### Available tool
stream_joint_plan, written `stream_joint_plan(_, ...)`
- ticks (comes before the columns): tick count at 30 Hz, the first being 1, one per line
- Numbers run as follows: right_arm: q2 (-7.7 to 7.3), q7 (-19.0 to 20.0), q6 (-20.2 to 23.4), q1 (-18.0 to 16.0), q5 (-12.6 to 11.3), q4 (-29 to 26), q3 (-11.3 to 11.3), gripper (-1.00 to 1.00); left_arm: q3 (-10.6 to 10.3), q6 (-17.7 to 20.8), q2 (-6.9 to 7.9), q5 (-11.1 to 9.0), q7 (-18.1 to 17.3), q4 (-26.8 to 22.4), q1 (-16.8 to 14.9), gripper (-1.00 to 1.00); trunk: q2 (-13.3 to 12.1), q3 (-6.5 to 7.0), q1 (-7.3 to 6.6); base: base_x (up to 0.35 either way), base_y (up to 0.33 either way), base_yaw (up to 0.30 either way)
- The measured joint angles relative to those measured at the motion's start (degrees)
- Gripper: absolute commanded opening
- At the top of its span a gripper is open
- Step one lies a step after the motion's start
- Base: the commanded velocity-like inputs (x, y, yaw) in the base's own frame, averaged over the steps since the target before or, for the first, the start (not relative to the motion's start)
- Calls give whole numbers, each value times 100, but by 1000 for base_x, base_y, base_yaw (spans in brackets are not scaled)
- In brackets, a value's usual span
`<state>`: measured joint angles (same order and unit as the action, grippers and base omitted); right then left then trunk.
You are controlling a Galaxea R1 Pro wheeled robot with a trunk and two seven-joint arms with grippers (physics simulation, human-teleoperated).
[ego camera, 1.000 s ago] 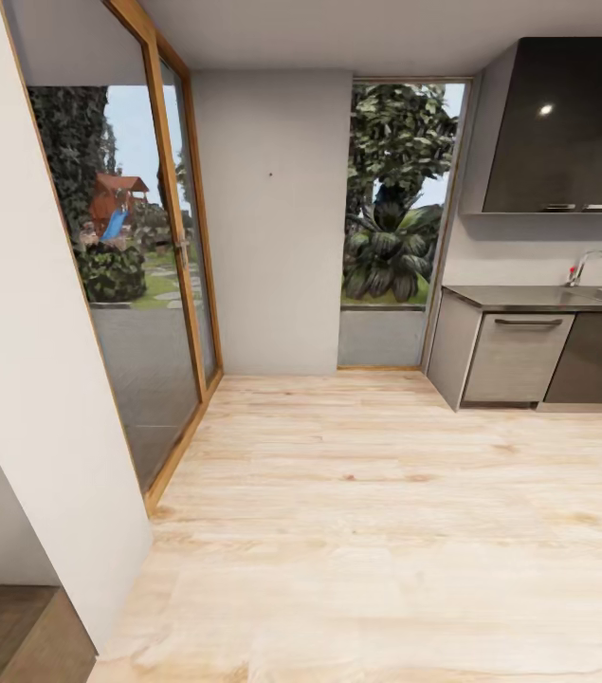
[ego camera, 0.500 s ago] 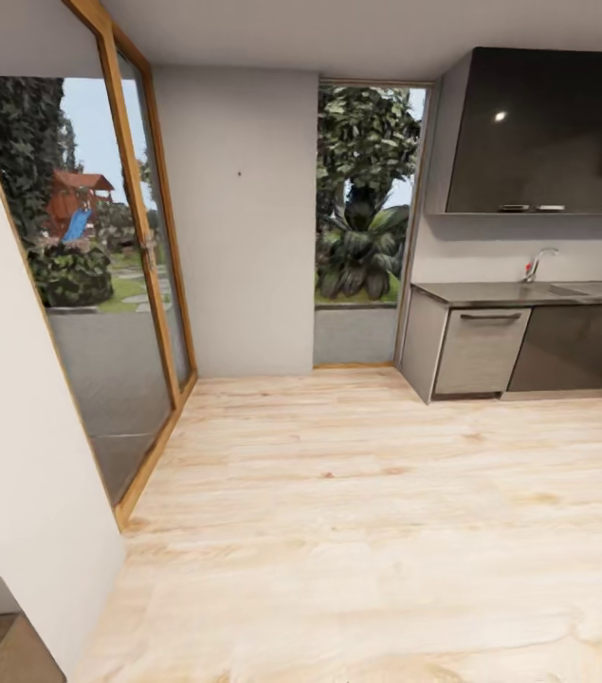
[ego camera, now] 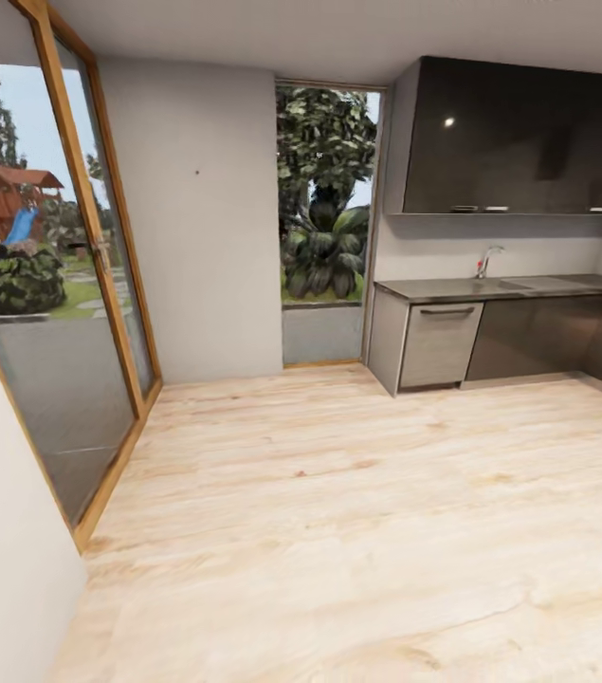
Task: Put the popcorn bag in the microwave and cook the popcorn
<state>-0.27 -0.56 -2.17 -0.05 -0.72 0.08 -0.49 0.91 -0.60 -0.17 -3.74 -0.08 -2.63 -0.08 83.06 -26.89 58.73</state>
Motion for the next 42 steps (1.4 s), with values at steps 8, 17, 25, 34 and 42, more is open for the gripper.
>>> stream_joint_plan(8, -13, 0, 0, 0, -6, 0, -3, 100, -4, 2, -6, 0, -6, 0, 0, 100, 0, 0, 0, 0, 0, -242)
stream_joint_plan(17, -16, 0, 0, -2, -8, 0, -8, 100, -8, -2, -9, 1, -14, 0, 1, 100, 0, 0, 0, 0, 0, -242)
stream_joint_plan(25, -2, 0, 0, -1, -8, 0, -8, 100, -8, 1, -9, 0, -12, 0, 0, 100, 0, 0, 0, 0, 0, -253)
stream_joint_plan(34, -8, 0, 0, 0, -8, 0, -7, 100, -8, -2, -9, 2, -9, 1, 3, 100, 0, 0, 0, 0, 0, -257)
stream_joint_plan(42, -13, 0, 0, 0, -8, 0, -8, 100, -7, -3, -9, 2, -10, 0, 0, 100, 0, 0, 0, 0, 0, -257)
